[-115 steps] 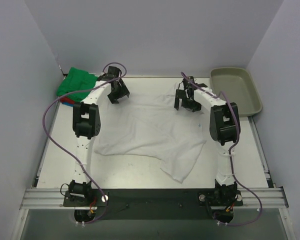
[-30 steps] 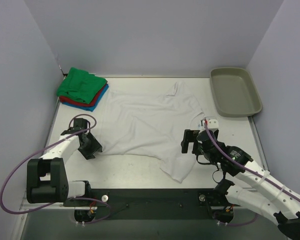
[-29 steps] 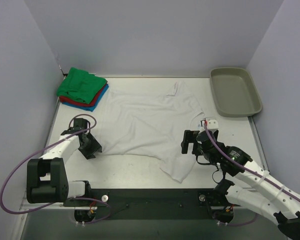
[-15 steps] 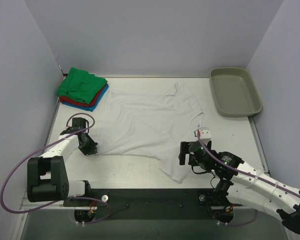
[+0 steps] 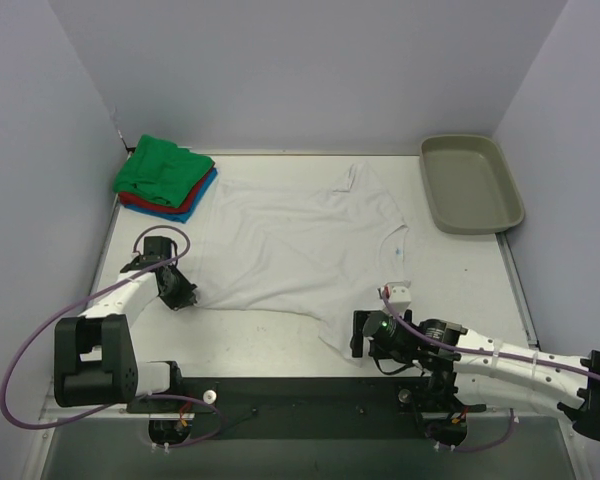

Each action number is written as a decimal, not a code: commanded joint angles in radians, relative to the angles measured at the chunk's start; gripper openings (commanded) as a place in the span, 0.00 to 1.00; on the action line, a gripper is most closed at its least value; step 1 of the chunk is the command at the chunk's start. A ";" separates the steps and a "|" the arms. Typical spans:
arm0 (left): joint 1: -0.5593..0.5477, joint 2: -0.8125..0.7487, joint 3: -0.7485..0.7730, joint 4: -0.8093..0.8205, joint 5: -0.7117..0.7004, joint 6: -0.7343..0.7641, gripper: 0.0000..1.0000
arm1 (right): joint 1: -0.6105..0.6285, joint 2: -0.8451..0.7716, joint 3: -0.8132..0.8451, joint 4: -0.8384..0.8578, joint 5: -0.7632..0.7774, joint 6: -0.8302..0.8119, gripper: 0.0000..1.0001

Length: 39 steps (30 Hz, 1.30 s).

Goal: Fold and stack the t-shirts

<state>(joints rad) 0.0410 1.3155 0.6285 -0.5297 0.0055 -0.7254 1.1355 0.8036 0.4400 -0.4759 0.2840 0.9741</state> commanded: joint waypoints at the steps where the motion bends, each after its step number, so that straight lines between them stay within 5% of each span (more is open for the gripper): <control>1: 0.005 -0.041 -0.010 0.054 0.042 0.003 0.00 | 0.038 0.022 -0.056 0.020 0.018 0.116 0.79; 11: 0.005 -0.053 -0.016 0.071 0.073 0.014 0.00 | 0.038 0.111 -0.130 0.163 -0.016 0.160 0.68; 17: 0.003 -0.050 -0.021 0.069 0.067 0.012 0.00 | 0.050 0.169 -0.121 0.194 -0.039 0.161 0.51; 33: 0.007 -0.052 -0.024 0.074 0.068 0.009 0.00 | 0.173 0.138 -0.101 0.045 0.037 0.273 0.51; 39: 0.005 -0.050 -0.021 0.074 0.067 0.009 0.00 | 0.173 0.172 -0.092 0.046 0.063 0.272 0.33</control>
<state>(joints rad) 0.0410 1.2865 0.6121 -0.4953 0.0620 -0.7212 1.3006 0.9390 0.3454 -0.3412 0.3141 1.2270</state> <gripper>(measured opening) 0.030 0.386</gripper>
